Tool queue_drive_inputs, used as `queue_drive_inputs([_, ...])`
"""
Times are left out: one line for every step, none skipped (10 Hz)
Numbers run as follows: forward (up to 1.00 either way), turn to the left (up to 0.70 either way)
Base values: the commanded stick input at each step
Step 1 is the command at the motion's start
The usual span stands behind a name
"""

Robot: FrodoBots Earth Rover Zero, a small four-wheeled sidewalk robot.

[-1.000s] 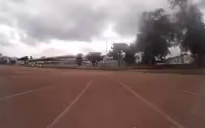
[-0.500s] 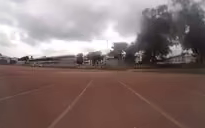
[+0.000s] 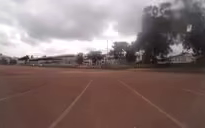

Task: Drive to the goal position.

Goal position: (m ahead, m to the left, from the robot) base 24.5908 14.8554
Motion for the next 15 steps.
queue_drive_inputs([0.70, 0.00])
queue_drive_inputs([0.70, 0.00])
queue_drive_inputs([0.70, 0.00])
queue_drive_inputs([0.70, 0.00])
queue_drive_inputs([0.70, 0.00])
queue_drive_inputs([0.70, 0.00])
queue_drive_inputs([0.70, 0.00])
queue_drive_inputs([0.70, 0.00])
queue_drive_inputs([0.70, 0.00])
queue_drive_inputs([0.70, 0.00])
queue_drive_inputs([0.70, 0.00])
queue_drive_inputs([0.70, 0.00])
queue_drive_inputs([0.70, 0.00])
queue_drive_inputs([0.70, 0.00])
queue_drive_inputs([0.70, 0.00])
